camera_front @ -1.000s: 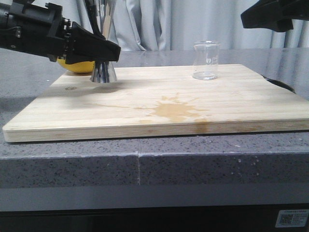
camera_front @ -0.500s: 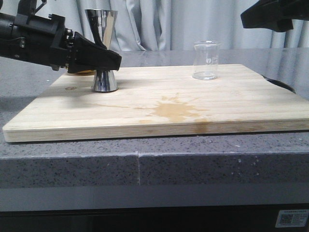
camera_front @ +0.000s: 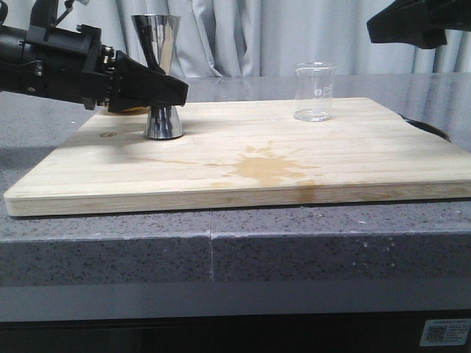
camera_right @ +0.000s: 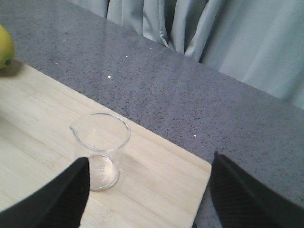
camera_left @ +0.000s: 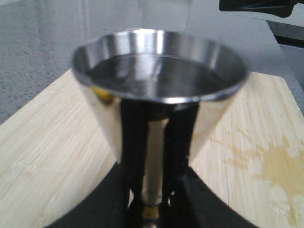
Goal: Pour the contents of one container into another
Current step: 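Set the jigger down on the board with the left gripper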
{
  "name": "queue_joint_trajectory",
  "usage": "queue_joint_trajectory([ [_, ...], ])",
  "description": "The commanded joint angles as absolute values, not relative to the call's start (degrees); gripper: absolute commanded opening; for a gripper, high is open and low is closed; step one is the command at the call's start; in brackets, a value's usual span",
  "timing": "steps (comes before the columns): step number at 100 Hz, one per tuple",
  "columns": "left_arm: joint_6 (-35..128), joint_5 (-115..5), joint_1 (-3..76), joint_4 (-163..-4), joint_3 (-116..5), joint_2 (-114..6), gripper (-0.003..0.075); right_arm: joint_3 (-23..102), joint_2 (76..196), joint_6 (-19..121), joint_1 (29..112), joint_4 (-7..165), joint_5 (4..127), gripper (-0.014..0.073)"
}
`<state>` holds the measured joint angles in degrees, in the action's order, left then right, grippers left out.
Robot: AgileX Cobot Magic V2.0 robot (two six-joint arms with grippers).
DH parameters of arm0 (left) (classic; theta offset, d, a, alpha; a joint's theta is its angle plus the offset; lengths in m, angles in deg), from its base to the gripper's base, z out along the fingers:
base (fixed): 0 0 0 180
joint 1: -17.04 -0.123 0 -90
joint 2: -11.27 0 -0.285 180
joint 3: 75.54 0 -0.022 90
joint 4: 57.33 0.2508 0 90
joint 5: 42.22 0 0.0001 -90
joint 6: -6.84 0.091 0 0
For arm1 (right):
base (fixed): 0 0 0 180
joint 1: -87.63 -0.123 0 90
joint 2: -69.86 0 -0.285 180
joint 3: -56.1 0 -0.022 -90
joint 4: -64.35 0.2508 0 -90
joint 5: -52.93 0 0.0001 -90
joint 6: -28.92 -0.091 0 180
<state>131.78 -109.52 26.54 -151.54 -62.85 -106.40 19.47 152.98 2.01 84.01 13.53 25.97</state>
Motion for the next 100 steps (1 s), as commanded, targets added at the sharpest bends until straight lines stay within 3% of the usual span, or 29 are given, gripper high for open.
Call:
queue_joint_trajectory([
  [1, 131.95, -114.92, 27.01, -154.8, -63.96, -104.16, 0.0033, 20.76, 151.02, 1.92, 84.39, 14.66, 23.01, 0.0478],
  [85, 131.95, -114.92, 27.01, -150.59, -63.96, -104.16, 0.0036, 20.76, 151.02, 1.92, 84.39, 14.66, 22.38, 0.0478],
  [100, 131.95, -114.92, 27.01, -150.59, -63.96, -104.16, 0.0122, 20.76, 151.02, 1.92, 84.39, 14.66, 22.04, 0.0478],
])
